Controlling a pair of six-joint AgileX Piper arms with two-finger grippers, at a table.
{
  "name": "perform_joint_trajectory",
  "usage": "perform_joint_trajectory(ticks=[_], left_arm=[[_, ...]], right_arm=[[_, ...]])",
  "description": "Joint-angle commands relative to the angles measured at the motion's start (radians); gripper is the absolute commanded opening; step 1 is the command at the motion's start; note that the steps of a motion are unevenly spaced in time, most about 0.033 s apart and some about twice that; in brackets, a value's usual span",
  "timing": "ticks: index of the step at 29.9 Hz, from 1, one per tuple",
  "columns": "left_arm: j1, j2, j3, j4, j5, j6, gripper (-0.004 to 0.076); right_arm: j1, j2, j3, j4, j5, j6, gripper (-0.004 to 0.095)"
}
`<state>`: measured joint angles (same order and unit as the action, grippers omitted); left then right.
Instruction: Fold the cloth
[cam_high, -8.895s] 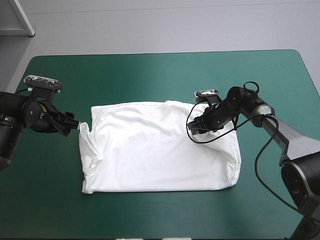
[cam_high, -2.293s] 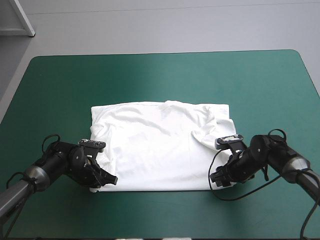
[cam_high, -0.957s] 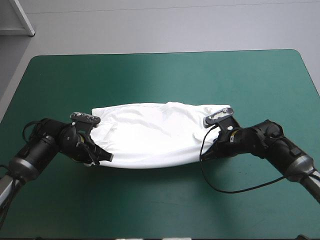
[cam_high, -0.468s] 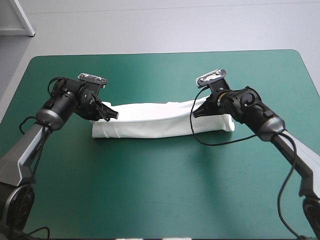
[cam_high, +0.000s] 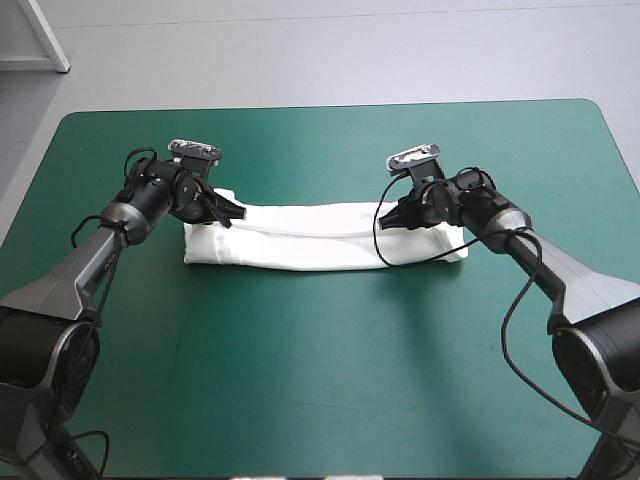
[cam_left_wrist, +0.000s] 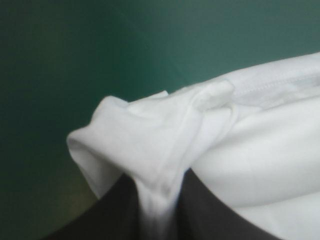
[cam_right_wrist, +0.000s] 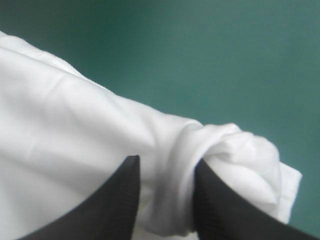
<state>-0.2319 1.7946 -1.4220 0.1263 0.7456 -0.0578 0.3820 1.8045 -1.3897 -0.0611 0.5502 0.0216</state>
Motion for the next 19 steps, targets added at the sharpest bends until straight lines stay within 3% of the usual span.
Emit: perform_joint_trajectory(ticks=[1,4,6,13,19], left_arm=[[0.003,-0.029,-0.034,0.001,-0.064,-0.021,0.0290],[0.003,-0.020,-0.034,0.014,-0.057,-0.031,0.0522],[0.003,-0.020,-0.034,0.041,-0.052,-0.031,0.0608],[0.003,-0.053,-0.085,0.076,-0.026,-0.036,0.0595],[0.003,-0.087,-0.194,0.042,0.075,-0.036,0.0573]], right_arm=[[-0.007,-0.033,-0.034,0.043,-0.098,-0.013,0.0681],[-0.007,-0.037,-0.034,0.037,-0.136,0.041,0.0744],[-0.007,-0.056,-0.035,0.032,-0.153,0.047,0.0735],[-0.010,-0.172,-0.035,0.030,-0.162,0.055,0.0715],[-0.018,-0.259,-0.035,-0.005,-0.087,0.062,0.0715]])
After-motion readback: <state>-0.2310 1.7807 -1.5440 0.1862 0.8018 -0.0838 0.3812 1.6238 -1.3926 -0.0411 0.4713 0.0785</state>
